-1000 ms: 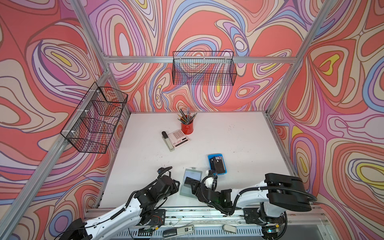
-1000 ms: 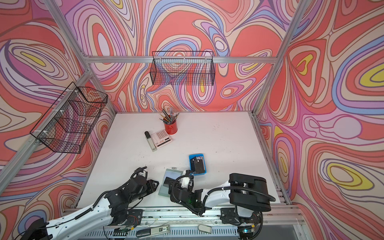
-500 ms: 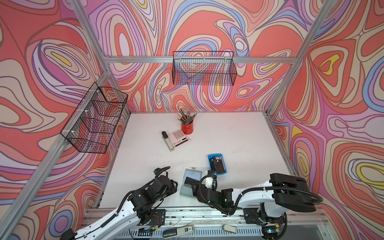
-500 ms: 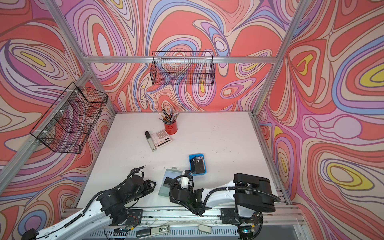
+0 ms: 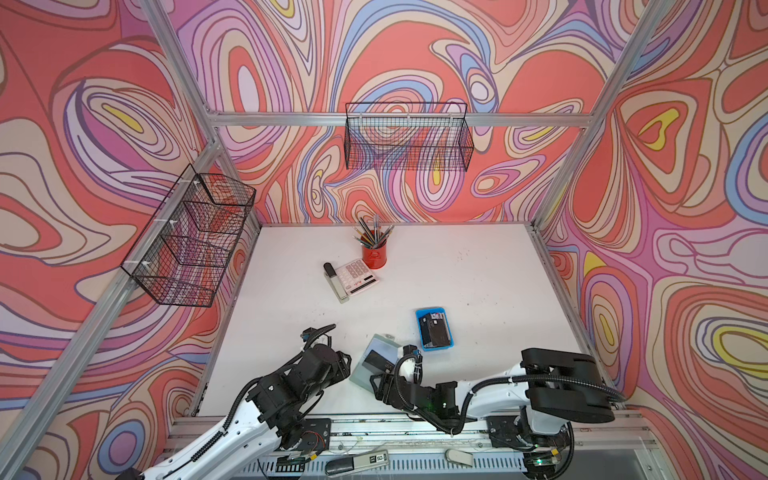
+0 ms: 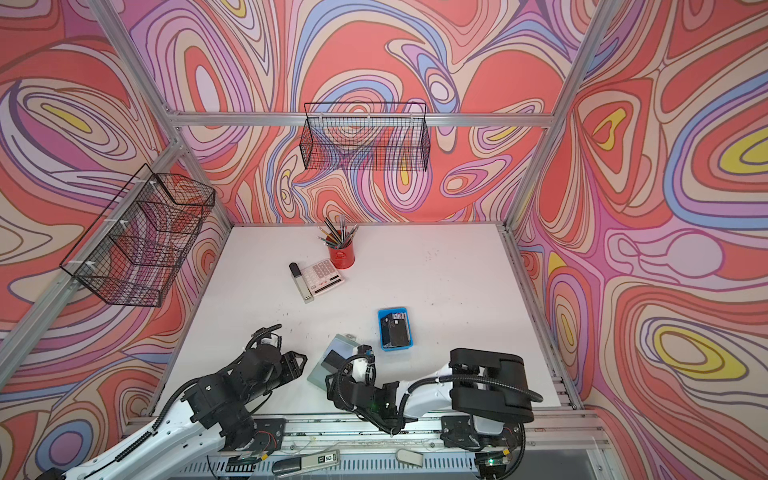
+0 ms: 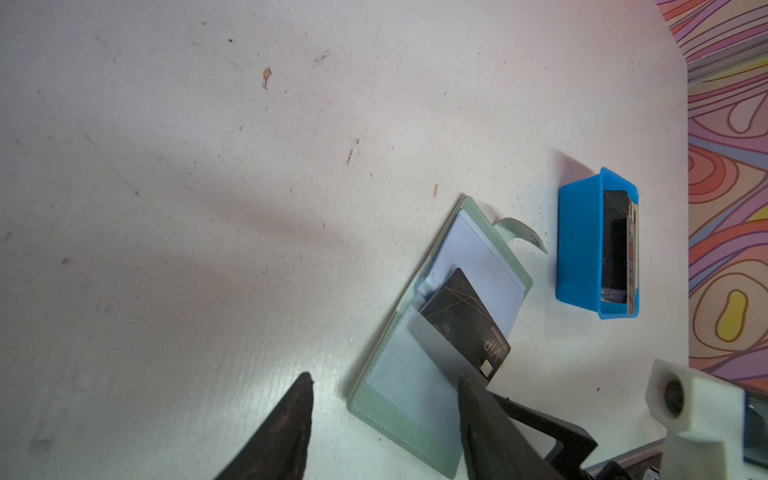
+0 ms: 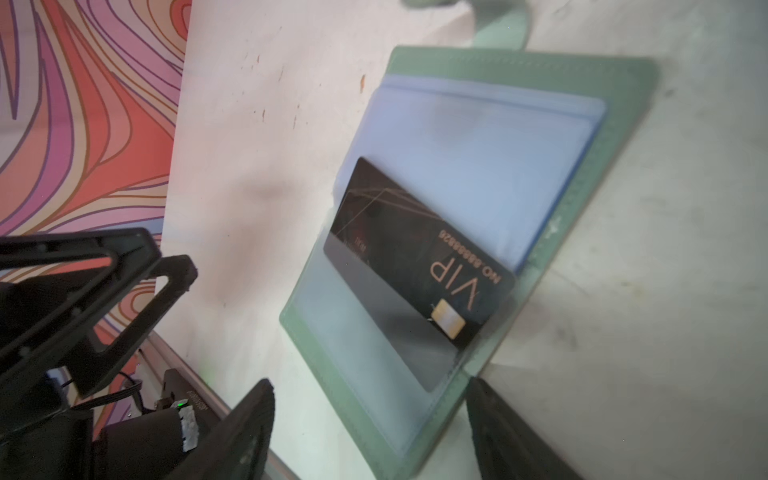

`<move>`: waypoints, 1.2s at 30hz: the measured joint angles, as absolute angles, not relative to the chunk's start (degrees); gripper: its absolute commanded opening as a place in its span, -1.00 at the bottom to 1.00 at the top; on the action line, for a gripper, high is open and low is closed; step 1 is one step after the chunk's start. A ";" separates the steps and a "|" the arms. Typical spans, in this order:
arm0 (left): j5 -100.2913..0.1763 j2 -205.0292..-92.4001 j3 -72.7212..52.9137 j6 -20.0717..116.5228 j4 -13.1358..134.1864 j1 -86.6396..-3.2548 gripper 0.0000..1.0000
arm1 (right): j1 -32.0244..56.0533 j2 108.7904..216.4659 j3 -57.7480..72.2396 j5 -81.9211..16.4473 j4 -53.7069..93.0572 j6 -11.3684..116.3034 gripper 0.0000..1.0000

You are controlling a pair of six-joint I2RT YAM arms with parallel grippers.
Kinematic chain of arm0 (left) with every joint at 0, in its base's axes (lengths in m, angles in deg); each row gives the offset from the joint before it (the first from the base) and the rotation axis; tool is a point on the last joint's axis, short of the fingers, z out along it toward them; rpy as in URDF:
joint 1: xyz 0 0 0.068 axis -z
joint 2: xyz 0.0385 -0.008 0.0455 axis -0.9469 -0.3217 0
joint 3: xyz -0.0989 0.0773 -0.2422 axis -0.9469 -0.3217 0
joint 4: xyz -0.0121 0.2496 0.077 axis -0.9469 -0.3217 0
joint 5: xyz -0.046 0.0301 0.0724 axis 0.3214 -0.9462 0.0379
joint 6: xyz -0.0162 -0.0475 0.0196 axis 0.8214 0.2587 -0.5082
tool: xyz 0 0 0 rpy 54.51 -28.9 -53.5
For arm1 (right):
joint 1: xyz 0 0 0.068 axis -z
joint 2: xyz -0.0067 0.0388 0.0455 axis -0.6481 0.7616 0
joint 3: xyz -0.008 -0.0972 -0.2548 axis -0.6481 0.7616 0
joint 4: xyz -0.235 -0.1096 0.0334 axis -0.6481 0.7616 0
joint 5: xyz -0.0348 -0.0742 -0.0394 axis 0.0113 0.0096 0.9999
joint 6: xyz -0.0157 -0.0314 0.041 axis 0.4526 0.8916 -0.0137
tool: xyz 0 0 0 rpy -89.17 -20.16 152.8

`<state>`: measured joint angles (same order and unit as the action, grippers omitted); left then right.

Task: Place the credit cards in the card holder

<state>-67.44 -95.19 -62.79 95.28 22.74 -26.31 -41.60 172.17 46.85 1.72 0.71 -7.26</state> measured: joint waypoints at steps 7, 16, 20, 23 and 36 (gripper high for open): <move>-68.88 -93.23 -62.68 95.71 21.08 -26.33 0.23 | -40.40 179.10 41.04 -2.17 -4.71 -5.60 0.52; -68.82 -94.32 -63.05 94.77 22.77 -29.09 0.21 | -35.81 177.94 40.82 -8.40 -4.21 -1.12 0.50; -66.46 -98.69 -64.36 92.70 27.07 -33.11 0.16 | -35.78 170.33 41.49 -7.20 2.20 1.68 0.50; -63.22 -102.95 -65.87 91.19 31.71 -37.17 0.12 | -34.69 166.46 40.77 -6.39 5.52 3.86 0.47; -55.96 -115.13 -67.88 87.26 45.63 -41.30 -0.11 | -26.61 174.24 35.88 -10.94 8.51 10.79 0.17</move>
<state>-55.96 -115.13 -67.88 87.26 45.63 -41.30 -26.60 174.24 35.88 -10.94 8.51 10.79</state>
